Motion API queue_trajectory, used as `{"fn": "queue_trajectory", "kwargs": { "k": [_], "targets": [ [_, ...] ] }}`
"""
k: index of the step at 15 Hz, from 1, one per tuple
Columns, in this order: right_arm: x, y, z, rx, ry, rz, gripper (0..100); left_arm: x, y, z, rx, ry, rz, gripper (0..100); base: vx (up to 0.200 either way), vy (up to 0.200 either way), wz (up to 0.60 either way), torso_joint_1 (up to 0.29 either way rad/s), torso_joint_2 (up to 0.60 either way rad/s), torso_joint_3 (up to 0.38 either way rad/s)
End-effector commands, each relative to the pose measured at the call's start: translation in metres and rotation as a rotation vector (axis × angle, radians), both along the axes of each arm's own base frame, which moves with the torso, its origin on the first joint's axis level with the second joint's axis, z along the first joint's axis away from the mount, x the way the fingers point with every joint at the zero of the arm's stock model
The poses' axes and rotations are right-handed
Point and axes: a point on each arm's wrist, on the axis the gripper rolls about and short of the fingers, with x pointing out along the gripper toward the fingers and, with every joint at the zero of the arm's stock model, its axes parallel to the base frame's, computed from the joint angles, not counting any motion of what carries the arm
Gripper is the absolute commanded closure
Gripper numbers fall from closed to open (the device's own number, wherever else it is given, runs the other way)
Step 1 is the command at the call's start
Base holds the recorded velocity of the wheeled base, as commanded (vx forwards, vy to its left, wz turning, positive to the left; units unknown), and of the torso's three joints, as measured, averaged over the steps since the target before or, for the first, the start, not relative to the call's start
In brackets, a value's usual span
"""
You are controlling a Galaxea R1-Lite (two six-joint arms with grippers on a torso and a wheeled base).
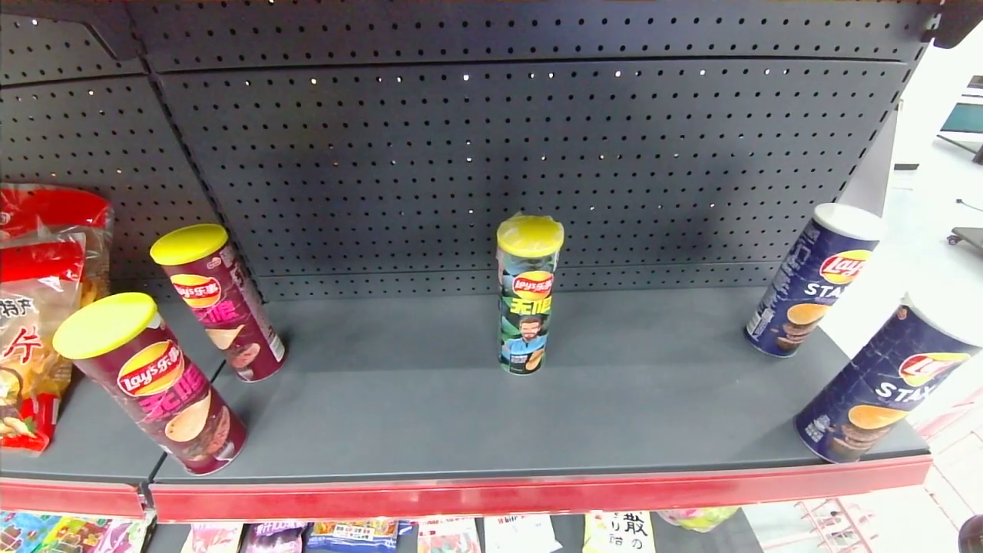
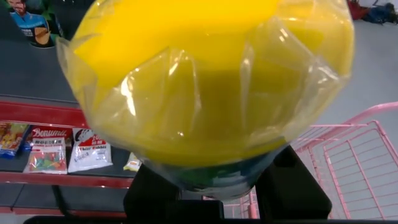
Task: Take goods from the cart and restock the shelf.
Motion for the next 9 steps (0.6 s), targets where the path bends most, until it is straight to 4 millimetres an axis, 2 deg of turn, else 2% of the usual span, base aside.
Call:
{"fn": "queue_trajectory", "kwargs": {
  "k": [1, 4, 7, 9],
  "targets": [
    [0.001, 0.0, -0.001, -0.001, -0.003, -0.003, 100, 0.0, 0.0, 0.0, 0.0, 0.001, 0.003, 0, 0.0, 0.0, 0.0, 0.0, 0.0, 0.0],
    [0.001, 0.0, 0.001, 0.013, -0.02, 0.022, 100, 0.0, 0.0, 0.0, 0.003, -0.001, -0.002, 0, 0.0, 0.0, 0.0, 0.0, 0.0, 0.0],
    [-0.013, 0.001, -0.008, 0.086, -0.02, 0.104, 100, 0.002, 0.0, 0.001, 0.004, 0.024, -0.026, 0, 0.0, 0.0, 0.0, 0.0, 0.0, 0.0],
    [-0.02, 0.001, -0.014, 0.097, 0.006, 0.163, 100, 0.001, -0.002, 0.001, 0.036, 0.017, -0.113, 0, 0.0, 0.0, 0.0, 0.0, 0.0, 0.0]
  ]
}}
